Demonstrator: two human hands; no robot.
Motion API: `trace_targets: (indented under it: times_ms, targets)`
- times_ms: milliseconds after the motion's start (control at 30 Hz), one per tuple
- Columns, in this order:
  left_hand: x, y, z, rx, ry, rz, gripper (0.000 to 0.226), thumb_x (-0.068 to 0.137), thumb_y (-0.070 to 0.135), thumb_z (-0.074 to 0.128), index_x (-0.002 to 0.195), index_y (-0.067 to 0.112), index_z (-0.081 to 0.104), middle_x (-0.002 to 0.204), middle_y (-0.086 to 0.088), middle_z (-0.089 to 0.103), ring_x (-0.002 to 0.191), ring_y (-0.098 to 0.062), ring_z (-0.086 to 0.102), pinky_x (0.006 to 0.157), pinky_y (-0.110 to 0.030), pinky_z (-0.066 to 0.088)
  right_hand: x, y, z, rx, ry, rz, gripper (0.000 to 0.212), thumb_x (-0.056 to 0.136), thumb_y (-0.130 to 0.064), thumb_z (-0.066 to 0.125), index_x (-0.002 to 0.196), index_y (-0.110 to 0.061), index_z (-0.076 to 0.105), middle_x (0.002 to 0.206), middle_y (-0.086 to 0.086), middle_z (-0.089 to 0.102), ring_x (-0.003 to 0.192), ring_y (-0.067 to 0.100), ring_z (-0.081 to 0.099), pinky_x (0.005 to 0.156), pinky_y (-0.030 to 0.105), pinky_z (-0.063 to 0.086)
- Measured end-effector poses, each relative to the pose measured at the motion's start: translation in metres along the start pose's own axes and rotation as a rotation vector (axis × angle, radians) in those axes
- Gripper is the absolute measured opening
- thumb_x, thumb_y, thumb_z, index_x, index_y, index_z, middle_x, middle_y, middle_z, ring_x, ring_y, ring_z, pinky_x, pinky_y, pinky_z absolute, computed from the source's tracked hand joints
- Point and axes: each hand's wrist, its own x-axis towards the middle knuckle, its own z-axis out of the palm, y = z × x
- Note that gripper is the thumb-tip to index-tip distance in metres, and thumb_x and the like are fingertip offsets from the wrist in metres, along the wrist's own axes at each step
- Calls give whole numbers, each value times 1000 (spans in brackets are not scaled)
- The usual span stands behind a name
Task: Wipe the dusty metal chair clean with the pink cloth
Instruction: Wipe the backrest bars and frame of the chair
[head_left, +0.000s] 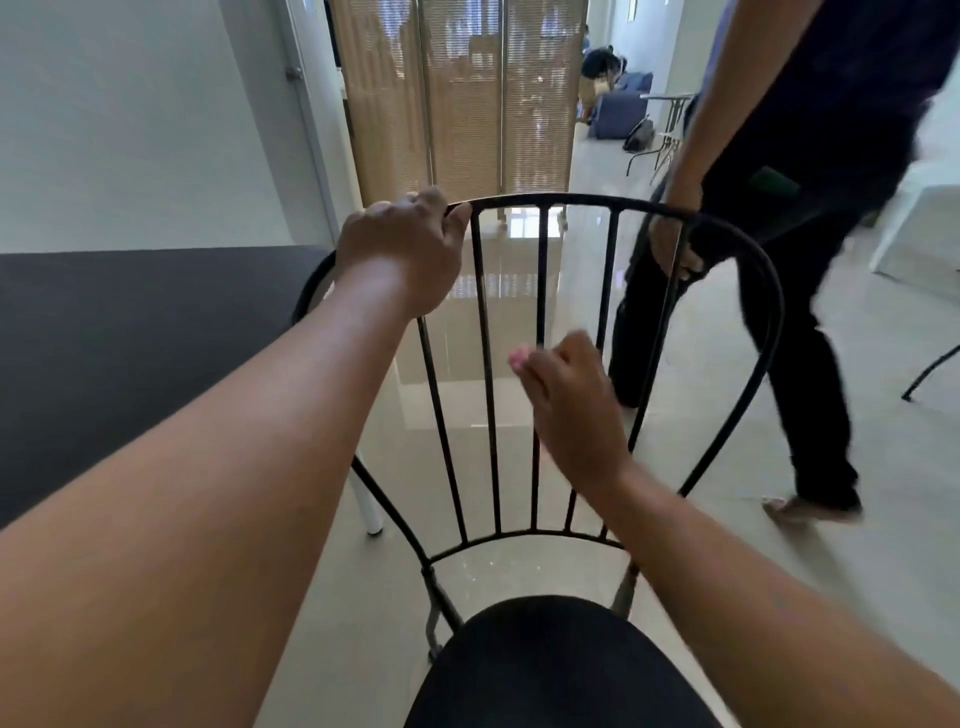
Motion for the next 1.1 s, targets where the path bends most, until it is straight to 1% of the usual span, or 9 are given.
trace_targets:
  times_ms: [100, 167, 300, 400, 567, 733, 867, 1000, 1100]
  targets:
    - [-2, 0, -3, -22, -5, 10, 43, 102, 49, 20, 103, 16, 47, 105, -15, 59, 98, -36, 56, 82, -42, 36, 76, -13, -22, 4, 162, -42, 20, 94, -25, 65, 87, -6, 65, 91, 5, 49, 75, 13, 46, 64, 18, 40]
    - [-3, 0, -6, -74, -32, 21, 34, 103, 47, 22, 96, 20, 42, 99, -11, 56, 96, -34, 54, 84, -43, 38, 108, -17, -27, 17, 232, -22, 20, 93, -25, 66, 87, -6, 65, 92, 6, 49, 77, 14, 46, 68, 22, 45]
    - [-3, -16, -15, -244, -112, 73, 30, 104, 40, 27, 91, 20, 46, 83, -1, 49, 86, -29, 53, 72, -37, 37, 109, -18, -26, 37, 251, -76, 19, 95, -25, 63, 91, -7, 66, 90, 5, 48, 78, 14, 46, 67, 28, 49]
    - [-12, -41, -17, -191, -139, 18, 37, 103, 47, 24, 96, 20, 49, 76, -2, 51, 77, -29, 56, 66, -36, 41, 107, -24, -30, 109, 281, -180, 19, 97, -26, 61, 97, -8, 70, 90, 3, 50, 79, 16, 48, 67, 29, 48]
    - [-20, -50, -8, -249, -62, -2, 41, 102, 51, 24, 94, 19, 50, 80, -8, 58, 74, -30, 57, 65, -37, 42, 109, -50, -5, 130, 162, -253, 20, 94, -25, 63, 93, -5, 70, 89, 8, 53, 78, 17, 51, 69, 35, 52]
    - [-19, -51, -1, -238, -24, -21, 43, 101, 52, 24, 94, 19, 51, 76, -4, 57, 71, -28, 57, 64, -36, 42, 94, -47, 15, 126, 238, -162, 18, 96, -21, 63, 96, -4, 69, 89, 8, 52, 75, 15, 50, 65, 31, 53]
    - [-20, -49, 2, -207, 55, 1, 39, 102, 50, 26, 83, 22, 45, 66, 3, 50, 60, -16, 49, 56, -32, 32, 64, -39, 29, 119, 221, -151, 19, 97, -20, 62, 97, -2, 68, 91, 9, 52, 76, 17, 54, 63, 33, 55]
    - [-17, -51, 7, -172, 90, 13, 38, 102, 51, 27, 82, 22, 42, 63, 6, 46, 56, -16, 45, 60, -32, 31, 18, -26, 45, 163, 148, -86, 19, 97, -21, 62, 96, -3, 68, 96, 10, 54, 82, 22, 61, 68, 33, 57]
    - [-13, -52, 10, -147, 105, 23, 41, 101, 53, 28, 86, 19, 46, 64, 4, 48, 57, -19, 47, 59, -32, 31, -15, -20, 55, 209, 76, -9, 14, 94, -17, 66, 95, -3, 69, 97, 8, 54, 87, 18, 63, 76, 26, 58]
